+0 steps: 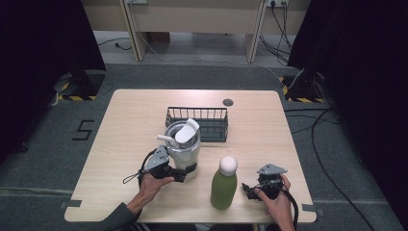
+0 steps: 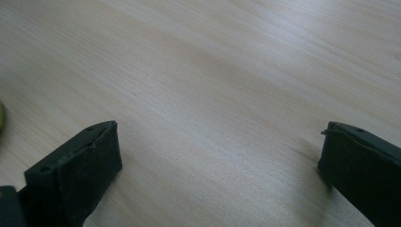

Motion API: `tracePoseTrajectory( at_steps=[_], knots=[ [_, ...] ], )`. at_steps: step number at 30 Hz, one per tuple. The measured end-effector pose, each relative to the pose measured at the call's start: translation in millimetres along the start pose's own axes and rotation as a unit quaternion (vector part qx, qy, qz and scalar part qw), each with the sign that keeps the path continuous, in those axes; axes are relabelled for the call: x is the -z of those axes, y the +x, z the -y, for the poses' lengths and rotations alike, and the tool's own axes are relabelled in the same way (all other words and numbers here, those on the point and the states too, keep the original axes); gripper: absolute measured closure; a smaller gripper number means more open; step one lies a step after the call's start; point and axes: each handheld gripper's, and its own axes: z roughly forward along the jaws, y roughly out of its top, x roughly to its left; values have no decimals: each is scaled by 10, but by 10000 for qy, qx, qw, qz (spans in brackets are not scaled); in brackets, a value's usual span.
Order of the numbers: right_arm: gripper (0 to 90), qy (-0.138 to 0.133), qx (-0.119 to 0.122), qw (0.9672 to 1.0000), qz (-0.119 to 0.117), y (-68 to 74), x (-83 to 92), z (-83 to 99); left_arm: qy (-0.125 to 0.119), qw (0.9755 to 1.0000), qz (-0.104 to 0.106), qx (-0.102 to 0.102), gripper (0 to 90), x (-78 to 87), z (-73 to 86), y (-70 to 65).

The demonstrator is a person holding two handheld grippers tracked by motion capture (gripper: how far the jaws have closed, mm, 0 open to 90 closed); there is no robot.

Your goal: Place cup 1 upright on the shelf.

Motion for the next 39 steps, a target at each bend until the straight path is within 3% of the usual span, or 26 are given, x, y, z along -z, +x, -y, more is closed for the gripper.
tracePoseTrajectory(
  at_steps=[4, 13, 23, 26, 39],
  knots=[
    [2, 2, -1, 10000, 2, 0, 0, 0, 13, 9999, -49, -155, 104, 16, -125, 40],
    [3, -7, 19, 10000, -5, -2, -2, -1, -16, 9997, -128, -225, 104, -21, -423, 169],
    [2, -3, 24, 10000, -15, -2, -3, -4, -92, 9999, -79, -113, 104, -86, -708, 341],
    [2, -4, 23, 10000, -16, -2, -3, -3, -93, 9997, -130, -177, 104, -108, -785, 398],
    [3, 2, 27, 10000, -19, -2, -3, -4, -60, 9995, -301, -23, 104, -255, -961, 628]
  ],
)
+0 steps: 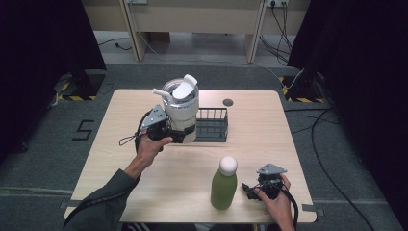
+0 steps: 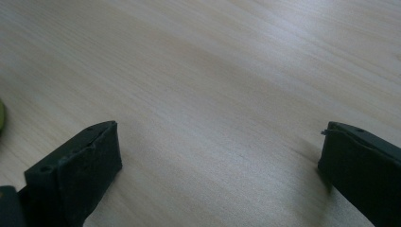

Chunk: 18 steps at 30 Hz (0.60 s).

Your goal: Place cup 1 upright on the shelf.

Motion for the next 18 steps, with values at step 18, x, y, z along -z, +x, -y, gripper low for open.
tracePoseTrajectory(
  at_steps=[18],
  knots=[
    [2, 4, 9, 10000, -1, -2, 1, -1, 30, 9990, -450, 55, 104, -185, -54, 301]
  ],
)
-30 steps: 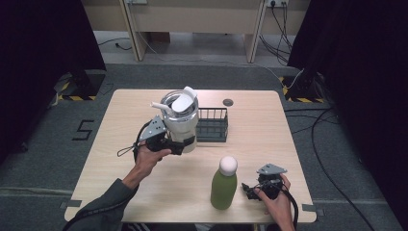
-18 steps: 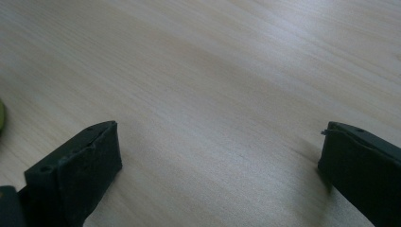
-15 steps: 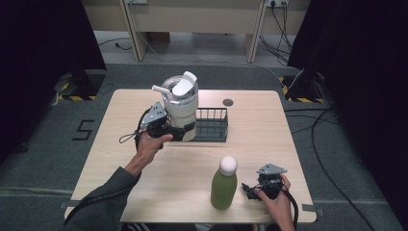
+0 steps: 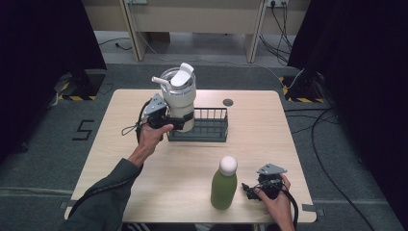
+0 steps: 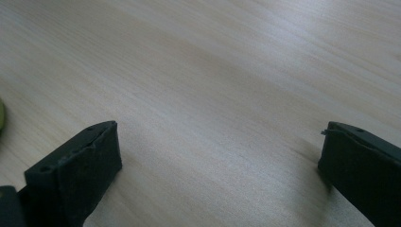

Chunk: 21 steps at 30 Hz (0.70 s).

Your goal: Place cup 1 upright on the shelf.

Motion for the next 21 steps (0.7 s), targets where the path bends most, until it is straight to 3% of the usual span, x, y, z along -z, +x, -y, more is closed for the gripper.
tracePoseTrajectory(
  at_steps=[21],
  knots=[
    [2, 6, -24, 10000, -6, 4, 0, 0, 11, 9998, -182, 84, 104, -242, 15, 201]
  ],
)
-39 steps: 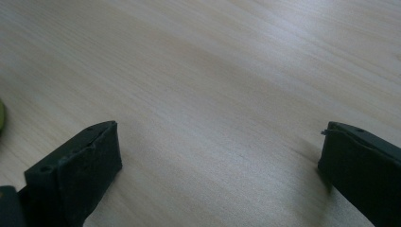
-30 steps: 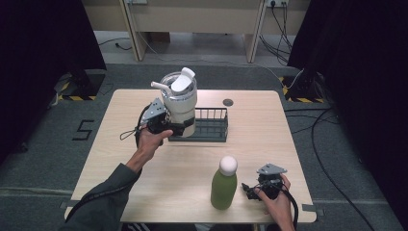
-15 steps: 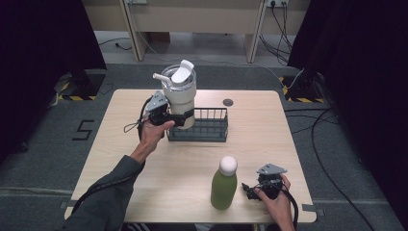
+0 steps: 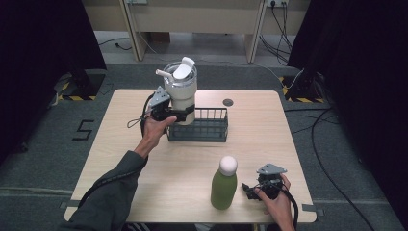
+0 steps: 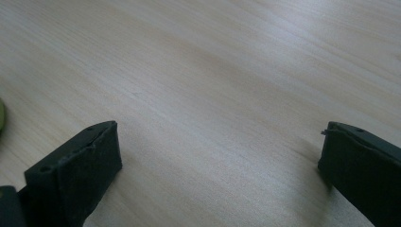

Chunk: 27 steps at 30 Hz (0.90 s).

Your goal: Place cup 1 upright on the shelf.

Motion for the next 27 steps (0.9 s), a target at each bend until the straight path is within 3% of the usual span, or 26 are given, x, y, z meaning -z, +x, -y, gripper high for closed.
tracePoseTrajectory(
  at_steps=[8, 10, 11, 12, 13, 14, 17, 18, 21, 22, 23, 24, 27],
  knots=[
    [2, -5, 27, 10000, 1, -4, -1, -1, -42, 10000, -82, 6, 104, -63, 41, 51],
    [2, -4, 27, 10000, 0, -4, -1, -1, -123, 9998, -53, 143, 104, -83, 59, 49],
    [2, -7, 28, 10000, 1, -4, -1, -1, -28, 10000, -66, 48, 104, -76, 72, 62],
    [2, -6, 27, 10000, 0, -4, -1, -1, -117, 9998, -69, 143, 104, -92, 79, 48],
    [3, -5, 27, 10000, 0, -4, -1, -1, -15, 10000, -98, 0, 104, -82, 94, 65],
    [3, 1, 3, 10000, -5, 0, 0, -1, -9, 10000, -98, 7, 104, -87, 108, 69],
    [2, 1, 4, 10000, -6, 0, 0, -1, -4, 9999, -120, 80, 104, -106, 152, 93],
    [3, -6, 29, 10000, -1, -4, -1, -1, -111, 9996, -128, 211, 104, -125, 164, 82],
    [3, -4, 27, 10000, -2, -4, -1, -1, -89, 9996, -157, 220, 104, -135, 197, 99],
    [2, 1, 3, 10000, -6, 0, 0, -1, -77, 9996, -164, 210, 104, -134, 211, 104],
    [2, 0, 4, 10000, -6, 0, -1, -1, -48, 9999, -122, -109, 104, -133, 207, 146],
    [3, 1, 5, 10000, -6, 0, -1, -1, -55, 9996, -192, 194, 104, -135, 236, 105],
    [3, 0, 5, 10000, -7, 0, -1, -1, -14, 9996, -191, 205, 103, -141, 283, 111]
  ],
)
